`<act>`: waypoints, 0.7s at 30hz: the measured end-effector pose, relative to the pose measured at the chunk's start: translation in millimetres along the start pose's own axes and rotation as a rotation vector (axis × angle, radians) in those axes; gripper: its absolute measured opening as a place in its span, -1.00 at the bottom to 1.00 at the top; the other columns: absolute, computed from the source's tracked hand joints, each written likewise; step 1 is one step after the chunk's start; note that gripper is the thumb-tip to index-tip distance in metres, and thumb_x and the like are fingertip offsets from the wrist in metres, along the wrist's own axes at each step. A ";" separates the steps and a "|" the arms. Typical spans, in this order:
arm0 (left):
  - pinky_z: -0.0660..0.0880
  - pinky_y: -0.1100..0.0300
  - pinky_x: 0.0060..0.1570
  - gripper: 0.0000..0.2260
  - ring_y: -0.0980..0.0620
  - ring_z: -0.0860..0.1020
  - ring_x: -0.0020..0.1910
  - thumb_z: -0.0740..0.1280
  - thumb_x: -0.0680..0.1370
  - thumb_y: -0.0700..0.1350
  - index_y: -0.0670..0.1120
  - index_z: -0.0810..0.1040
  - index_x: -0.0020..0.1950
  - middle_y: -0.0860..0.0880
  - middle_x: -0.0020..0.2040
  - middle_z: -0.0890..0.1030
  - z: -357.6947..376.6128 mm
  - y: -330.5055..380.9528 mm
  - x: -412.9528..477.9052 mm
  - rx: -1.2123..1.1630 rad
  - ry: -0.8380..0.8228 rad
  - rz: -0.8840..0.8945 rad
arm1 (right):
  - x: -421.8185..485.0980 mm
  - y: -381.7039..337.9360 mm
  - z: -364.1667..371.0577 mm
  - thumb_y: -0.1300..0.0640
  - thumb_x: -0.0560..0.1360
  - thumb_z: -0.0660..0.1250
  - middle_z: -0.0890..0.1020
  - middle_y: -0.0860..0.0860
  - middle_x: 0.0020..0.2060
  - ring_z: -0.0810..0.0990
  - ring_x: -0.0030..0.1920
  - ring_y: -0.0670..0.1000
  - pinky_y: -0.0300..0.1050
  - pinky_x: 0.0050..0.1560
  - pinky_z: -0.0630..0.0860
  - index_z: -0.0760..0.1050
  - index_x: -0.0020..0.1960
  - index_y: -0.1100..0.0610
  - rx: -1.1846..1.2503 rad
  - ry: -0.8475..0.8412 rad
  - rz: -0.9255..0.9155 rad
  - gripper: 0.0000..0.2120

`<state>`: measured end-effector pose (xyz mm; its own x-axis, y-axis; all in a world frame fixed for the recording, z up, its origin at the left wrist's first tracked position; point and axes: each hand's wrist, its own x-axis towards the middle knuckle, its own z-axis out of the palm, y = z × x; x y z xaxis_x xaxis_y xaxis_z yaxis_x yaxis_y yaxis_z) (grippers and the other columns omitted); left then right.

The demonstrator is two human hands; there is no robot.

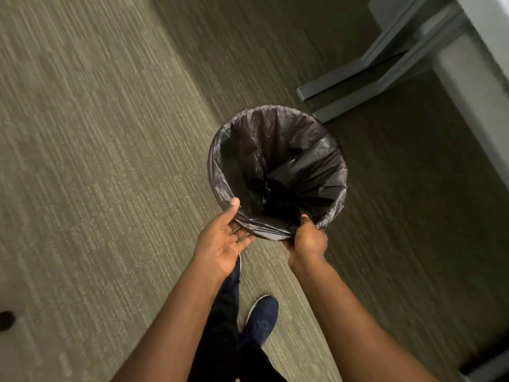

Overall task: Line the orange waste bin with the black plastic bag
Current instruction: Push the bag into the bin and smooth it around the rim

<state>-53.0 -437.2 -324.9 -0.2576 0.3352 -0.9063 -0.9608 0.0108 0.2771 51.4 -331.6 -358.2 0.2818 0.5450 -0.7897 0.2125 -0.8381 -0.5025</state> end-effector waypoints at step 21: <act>0.66 -0.03 0.05 -0.66 -0.21 0.68 0.12 0.51 0.48 -0.11 -0.23 0.62 0.19 -0.25 0.12 0.69 75.1 -76.9 170.4 -0.109 -0.035 0.057 | 144.0 -32.2 77.7 0.11 0.57 0.37 0.72 0.17 0.06 0.71 0.07 0.23 0.23 0.19 0.64 0.62 0.21 0.21 0.258 -0.022 -0.013 -0.73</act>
<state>-15.3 -310.1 -476.7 -0.3098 0.3650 -0.8779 -0.9508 -0.1112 0.2893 12.4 -228.1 -483.1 0.2595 0.5574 -0.7886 -0.0307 -0.8114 -0.5836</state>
